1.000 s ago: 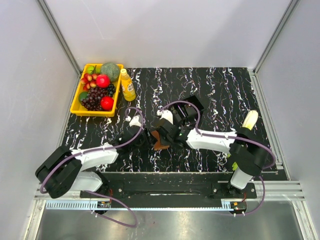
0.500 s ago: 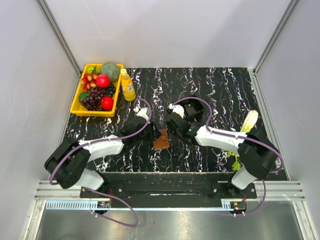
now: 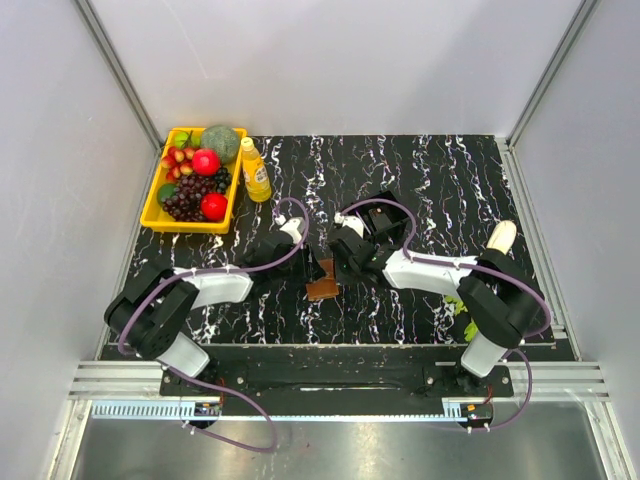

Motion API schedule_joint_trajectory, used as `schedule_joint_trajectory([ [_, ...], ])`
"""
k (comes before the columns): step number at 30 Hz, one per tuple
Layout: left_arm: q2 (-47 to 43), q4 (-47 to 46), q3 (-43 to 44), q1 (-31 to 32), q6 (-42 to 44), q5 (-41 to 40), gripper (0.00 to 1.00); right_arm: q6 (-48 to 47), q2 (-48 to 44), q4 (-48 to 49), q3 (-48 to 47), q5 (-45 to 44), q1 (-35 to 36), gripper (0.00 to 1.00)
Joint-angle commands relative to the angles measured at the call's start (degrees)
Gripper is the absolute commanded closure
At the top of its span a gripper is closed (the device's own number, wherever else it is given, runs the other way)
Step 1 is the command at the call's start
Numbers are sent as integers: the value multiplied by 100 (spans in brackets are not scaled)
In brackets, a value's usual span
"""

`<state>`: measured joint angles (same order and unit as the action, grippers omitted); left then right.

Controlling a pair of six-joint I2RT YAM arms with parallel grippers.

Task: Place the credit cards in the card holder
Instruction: Close the card holder at the center of the board.

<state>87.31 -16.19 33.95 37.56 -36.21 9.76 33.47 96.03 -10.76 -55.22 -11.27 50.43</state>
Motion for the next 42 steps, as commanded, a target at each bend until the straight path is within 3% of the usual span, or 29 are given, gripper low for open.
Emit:
schedule_joint_trajectory([
  [1,85,-429,138,-47,9,334,61,63,39,268,-120,177,-130,100],
  [15,366,-957,59,-118,-255,729,68,72,223,364,-199,388,-139,100],
  [29,383,-473,199,-126,-89,378,100,80,179,382,-235,397,-139,100],
  [42,392,9,436,-126,17,88,100,-34,319,417,-507,511,-139,100],
])
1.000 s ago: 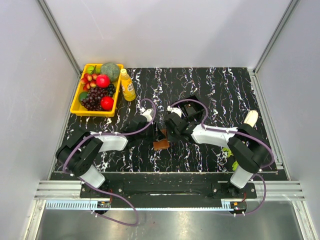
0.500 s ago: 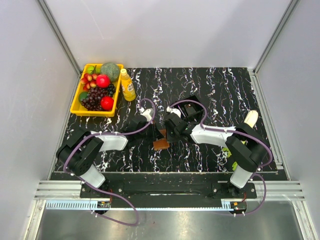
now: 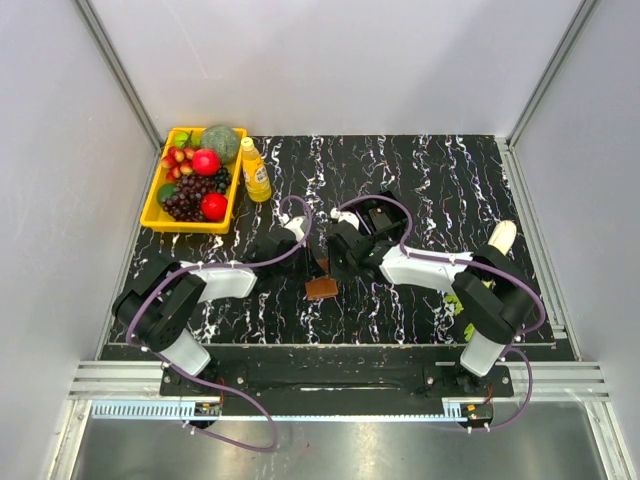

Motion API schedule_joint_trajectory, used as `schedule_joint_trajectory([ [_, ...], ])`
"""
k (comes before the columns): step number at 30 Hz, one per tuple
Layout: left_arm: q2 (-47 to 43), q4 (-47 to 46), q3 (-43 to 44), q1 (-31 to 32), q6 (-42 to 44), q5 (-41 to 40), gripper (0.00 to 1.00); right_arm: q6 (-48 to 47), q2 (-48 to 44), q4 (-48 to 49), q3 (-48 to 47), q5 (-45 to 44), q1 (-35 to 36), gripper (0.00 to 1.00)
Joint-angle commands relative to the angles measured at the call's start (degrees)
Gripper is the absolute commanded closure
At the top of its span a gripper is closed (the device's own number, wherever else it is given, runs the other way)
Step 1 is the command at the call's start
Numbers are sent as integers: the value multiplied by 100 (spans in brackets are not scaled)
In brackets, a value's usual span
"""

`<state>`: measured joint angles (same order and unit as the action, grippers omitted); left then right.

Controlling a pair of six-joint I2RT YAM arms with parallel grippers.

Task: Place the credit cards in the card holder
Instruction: Close the card holder at the center of the board.

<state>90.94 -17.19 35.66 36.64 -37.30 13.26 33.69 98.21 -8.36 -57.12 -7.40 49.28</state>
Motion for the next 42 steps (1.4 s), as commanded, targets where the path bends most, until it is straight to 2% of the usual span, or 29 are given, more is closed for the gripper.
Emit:
schedule_joint_trajectory([
  [1,38,111,257,-34,144,-271,100,-56,145,168,-352,151,-23,100],
  [15,293,129,161,-34,21,-403,100,-47,514,-43,-484,292,-23,100],
  [21,285,181,64,-26,-76,-491,100,-108,216,-69,-387,-147,-23,100],
  [27,48,-46,-269,-34,-277,-360,100,-153,110,-175,-501,-279,-32,100],
  [30,-592,-433,-664,-26,-549,-420,100,-135,84,-184,-493,-350,-32,100],
  [31,-829,-365,-674,-34,-603,-516,100,-135,75,-184,-484,-341,-32,100],
  [34,-754,259,-411,-26,-445,-684,100,-152,57,-192,-493,-350,-32,100],
  [42,-436,-425,-814,-17,-1051,-394,100,-126,-22,-61,-449,-17,-23,100],
])
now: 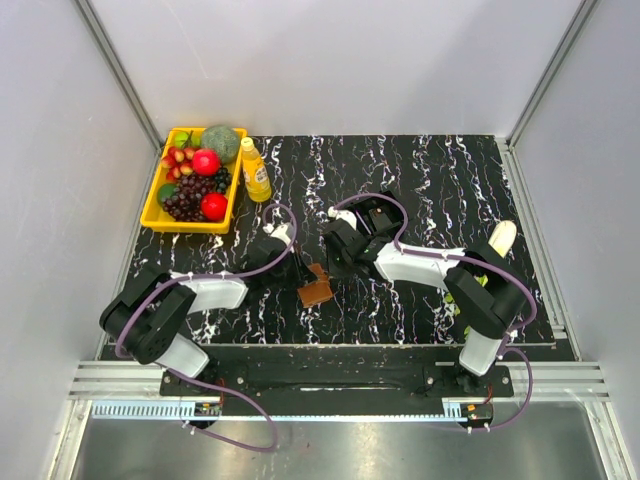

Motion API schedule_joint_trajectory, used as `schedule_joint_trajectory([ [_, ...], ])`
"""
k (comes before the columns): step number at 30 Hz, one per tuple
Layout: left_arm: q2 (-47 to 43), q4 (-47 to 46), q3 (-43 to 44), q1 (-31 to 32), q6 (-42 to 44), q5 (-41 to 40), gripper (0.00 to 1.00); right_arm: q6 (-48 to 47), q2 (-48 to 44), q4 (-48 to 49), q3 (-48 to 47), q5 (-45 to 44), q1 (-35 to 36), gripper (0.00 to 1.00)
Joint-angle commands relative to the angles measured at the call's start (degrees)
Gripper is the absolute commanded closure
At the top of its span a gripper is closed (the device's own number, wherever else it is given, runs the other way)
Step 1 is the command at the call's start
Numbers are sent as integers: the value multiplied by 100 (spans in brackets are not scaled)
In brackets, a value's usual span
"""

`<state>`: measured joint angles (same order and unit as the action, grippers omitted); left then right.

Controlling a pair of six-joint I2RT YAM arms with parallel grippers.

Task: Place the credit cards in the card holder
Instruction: Close the card holder at the center of the board.

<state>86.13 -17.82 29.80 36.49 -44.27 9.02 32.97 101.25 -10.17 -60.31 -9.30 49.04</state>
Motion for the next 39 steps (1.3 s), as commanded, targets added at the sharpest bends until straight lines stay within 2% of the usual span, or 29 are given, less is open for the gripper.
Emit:
schedule_joint_trajectory([
  [1,10,-440,-308,-10,-406,4,100,-80,-334,164,-121,339,-8,100],
  [8,-201,-449,-475,16,-530,-49,100,-150,-255,305,-95,789,80,100],
  [22,-721,622,-238,51,-442,-444,100,-116,-132,455,-59,1290,106,100],
  [32,-519,131,-607,130,-723,-463,100,-247,9,385,-42,1562,211,100],
  [39,-474,217,-607,192,-811,-445,100,-265,219,139,-121,1571,264,100],
])
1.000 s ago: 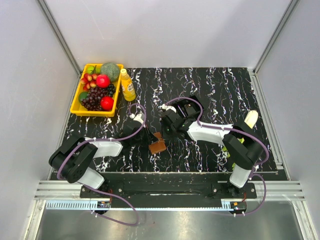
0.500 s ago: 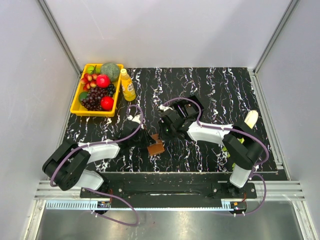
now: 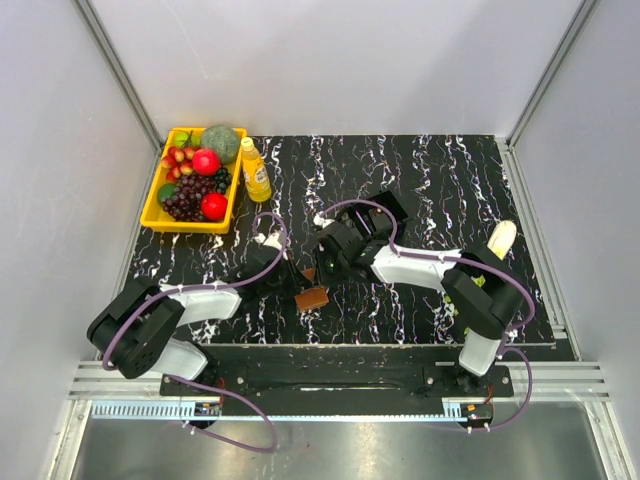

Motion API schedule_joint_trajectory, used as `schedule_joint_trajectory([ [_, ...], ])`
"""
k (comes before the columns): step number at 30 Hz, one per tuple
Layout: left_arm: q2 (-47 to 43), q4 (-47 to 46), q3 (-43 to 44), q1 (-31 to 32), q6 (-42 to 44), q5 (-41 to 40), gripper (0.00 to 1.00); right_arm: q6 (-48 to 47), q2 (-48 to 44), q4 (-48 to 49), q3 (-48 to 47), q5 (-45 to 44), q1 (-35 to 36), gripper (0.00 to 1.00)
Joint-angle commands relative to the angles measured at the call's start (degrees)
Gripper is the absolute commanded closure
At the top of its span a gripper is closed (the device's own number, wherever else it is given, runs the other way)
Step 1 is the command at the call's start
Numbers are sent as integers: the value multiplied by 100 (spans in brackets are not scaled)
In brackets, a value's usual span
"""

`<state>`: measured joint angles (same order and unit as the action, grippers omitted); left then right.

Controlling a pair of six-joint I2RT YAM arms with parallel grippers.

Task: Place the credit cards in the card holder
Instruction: Close the card holder at the center of the board.

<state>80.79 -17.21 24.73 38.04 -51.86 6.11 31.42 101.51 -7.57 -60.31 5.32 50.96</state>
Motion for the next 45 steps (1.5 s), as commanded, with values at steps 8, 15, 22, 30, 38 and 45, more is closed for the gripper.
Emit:
schedule_joint_trajectory([
  [8,15,428,-145,89,-88,-443,100,-92,255,-166,-112,-66,134,100],
  [15,244,289,-144,107,-70,-417,100,-4,-123,-69,-42,-461,142,100],
  [22,270,376,-135,107,-44,-435,100,-31,-282,45,-33,-945,142,100],
  [30,305,306,-170,107,-62,-461,100,127,342,-139,-227,-628,239,100],
  [38,393,280,-197,107,-62,-444,100,-110,773,-297,-446,-716,344,100],
  [45,551,298,-398,98,-298,-585,100,-461,1221,-965,-955,-717,388,100],
])
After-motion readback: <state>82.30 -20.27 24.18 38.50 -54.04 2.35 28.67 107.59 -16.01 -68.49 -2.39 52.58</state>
